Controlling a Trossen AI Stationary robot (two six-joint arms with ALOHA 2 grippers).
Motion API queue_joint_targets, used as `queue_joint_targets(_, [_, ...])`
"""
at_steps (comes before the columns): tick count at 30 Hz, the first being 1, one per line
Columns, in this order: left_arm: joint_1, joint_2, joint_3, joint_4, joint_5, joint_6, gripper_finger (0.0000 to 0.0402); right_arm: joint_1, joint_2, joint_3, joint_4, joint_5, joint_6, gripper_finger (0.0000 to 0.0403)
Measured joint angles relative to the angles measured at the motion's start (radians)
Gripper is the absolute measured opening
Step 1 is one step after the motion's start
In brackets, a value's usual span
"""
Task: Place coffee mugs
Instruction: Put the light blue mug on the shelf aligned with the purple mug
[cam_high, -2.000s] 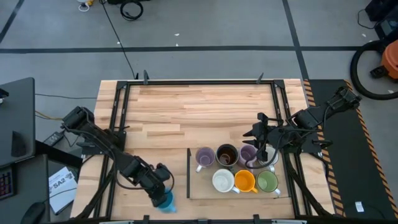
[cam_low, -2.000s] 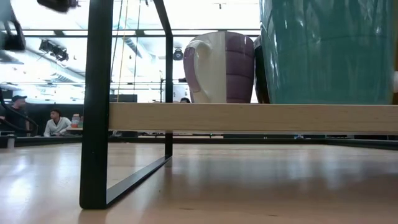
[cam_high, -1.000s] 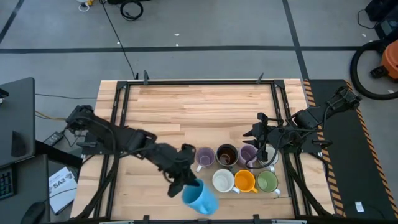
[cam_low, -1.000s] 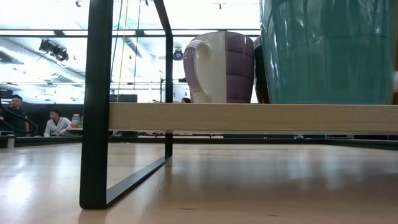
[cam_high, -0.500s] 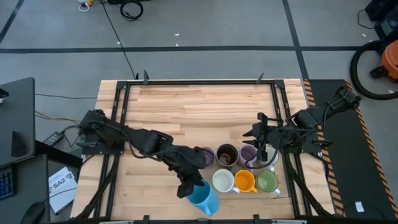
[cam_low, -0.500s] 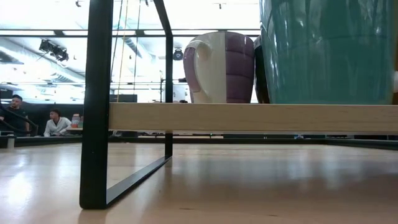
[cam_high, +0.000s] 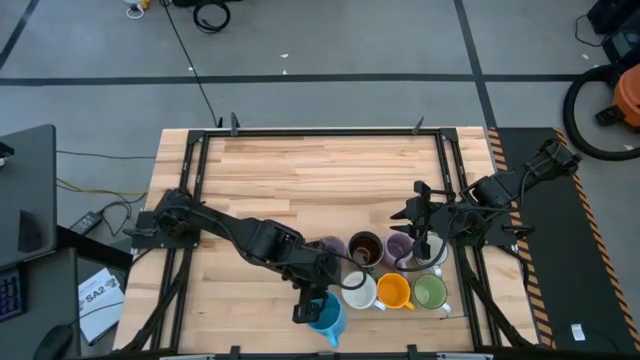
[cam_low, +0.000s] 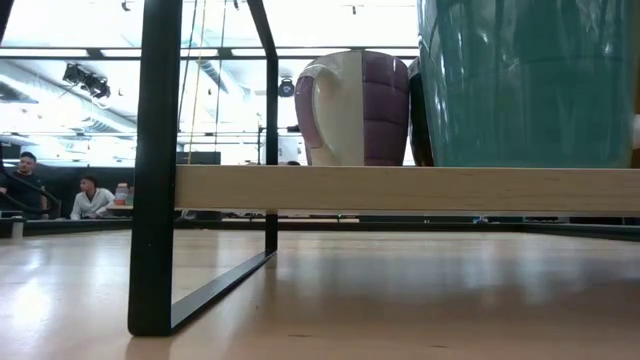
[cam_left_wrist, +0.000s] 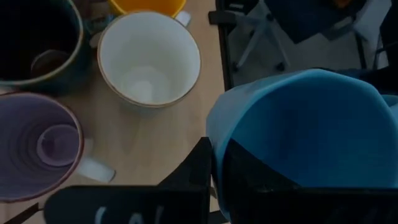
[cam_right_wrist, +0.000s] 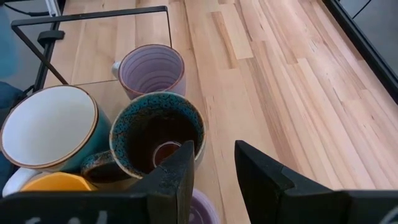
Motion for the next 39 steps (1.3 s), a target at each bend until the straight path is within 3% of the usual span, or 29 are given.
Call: queue_joint_targets(39, [0.017,0.124,-0.014,-0.103,-0.113,0.028,0.0025,0.000,0.000,0.000,0.000,0.000,0.000,0.0122])
